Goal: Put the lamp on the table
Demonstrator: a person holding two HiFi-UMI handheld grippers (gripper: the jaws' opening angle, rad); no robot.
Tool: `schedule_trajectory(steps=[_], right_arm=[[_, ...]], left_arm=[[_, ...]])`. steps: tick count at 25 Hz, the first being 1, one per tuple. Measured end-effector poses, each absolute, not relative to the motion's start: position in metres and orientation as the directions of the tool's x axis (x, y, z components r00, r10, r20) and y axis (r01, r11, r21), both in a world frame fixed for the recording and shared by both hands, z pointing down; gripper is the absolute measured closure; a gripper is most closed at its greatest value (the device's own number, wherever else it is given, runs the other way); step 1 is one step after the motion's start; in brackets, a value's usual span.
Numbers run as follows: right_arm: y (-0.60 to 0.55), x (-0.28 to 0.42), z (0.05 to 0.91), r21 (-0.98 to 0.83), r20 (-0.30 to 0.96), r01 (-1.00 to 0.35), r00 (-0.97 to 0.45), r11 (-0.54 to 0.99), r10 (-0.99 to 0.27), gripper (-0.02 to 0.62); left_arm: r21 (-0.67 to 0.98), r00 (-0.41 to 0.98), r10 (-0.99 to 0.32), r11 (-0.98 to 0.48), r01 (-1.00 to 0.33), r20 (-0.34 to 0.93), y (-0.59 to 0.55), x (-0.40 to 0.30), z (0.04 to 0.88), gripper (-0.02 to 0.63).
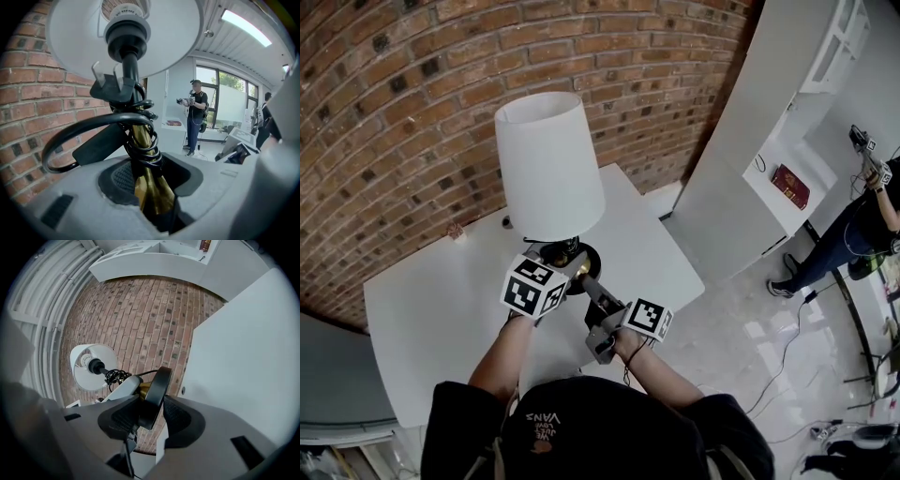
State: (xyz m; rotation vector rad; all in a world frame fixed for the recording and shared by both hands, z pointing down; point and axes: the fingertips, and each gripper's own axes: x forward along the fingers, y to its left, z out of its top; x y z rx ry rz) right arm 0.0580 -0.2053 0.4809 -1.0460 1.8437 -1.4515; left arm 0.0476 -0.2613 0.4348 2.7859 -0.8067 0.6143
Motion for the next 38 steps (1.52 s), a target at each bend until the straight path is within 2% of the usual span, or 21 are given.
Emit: schedule_trajectory(steps=[17,22,25,34,38], right_arm=[[-0.339,0.044,0.512,-0.973,0.053,-0.217,-0.526,0.074,-0.849,0.451],[-0.370,0.048,0.525,-0.962,0.080,-0.266,-0.504,0.066,-0.860,0.435],[-0.380,0.053,0.537,-0.954,0.114,-0.296,-0.491,0.043,-0.864,0.411],[-0.369,0.078,0.573,-0.932,0.202,-0.362,-0.453,-0.028,-0.868,0.417],[-0.364,0.090,0.575,-0.924,0.194,-0.382,-0.438,-0.014,-0.878,0.433]], left_arm=[[0.077,0.765,-0.491,-0.819,-0.568,0.416,-0.396,0.031,0.464,0.459],[0.101,0.770,-0.488,-0.815,-0.570,0.411,-0.430,0.036,0.483,0.459],[0.107,0.767,-0.495,-0.809,-0.578,0.408,-0.449,0.037,0.497,0.460],[0.063,0.723,-0.565,-0.769,-0.636,0.397,-0.503,0.028,0.534,0.462],[0.055,0.702,-0.600,-0.744,-0.666,0.384,-0.519,0.021,0.552,0.462]])
